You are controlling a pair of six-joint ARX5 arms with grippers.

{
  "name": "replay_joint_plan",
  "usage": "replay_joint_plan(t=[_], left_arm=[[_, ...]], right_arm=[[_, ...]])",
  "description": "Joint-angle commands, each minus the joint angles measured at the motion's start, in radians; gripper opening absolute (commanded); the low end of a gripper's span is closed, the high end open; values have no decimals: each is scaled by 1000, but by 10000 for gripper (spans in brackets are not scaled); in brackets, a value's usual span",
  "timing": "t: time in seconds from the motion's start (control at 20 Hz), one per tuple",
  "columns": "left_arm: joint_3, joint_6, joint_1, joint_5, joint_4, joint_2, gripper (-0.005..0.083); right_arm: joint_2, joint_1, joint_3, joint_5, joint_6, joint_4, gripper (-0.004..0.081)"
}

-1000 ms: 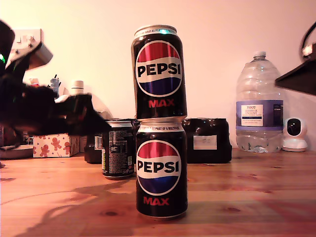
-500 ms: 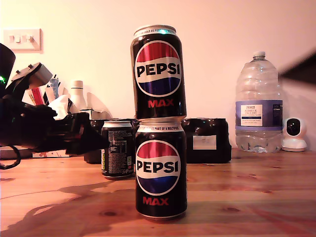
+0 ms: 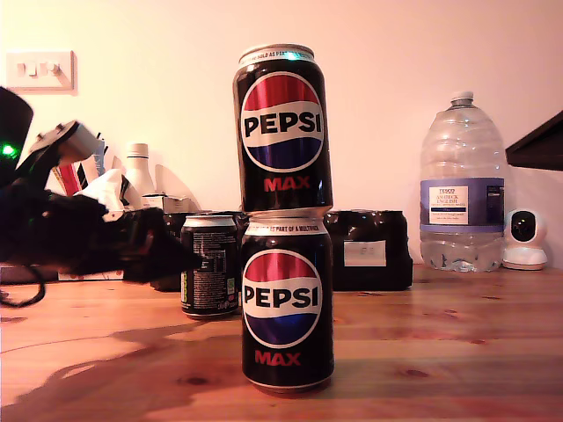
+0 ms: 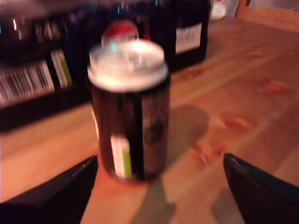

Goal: Stack up the Pepsi cans on top of each other

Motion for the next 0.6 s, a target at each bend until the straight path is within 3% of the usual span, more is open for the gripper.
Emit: replay_joint_plan(t=[0.0,0.55], left_arm=[[25,17,1,3,2,27,780],[219,12,1,59,-19,208,780]], right_arm=[[-24,22,18,5,0,-27,-12],[-72,90,19,-3,0,-97,-12]])
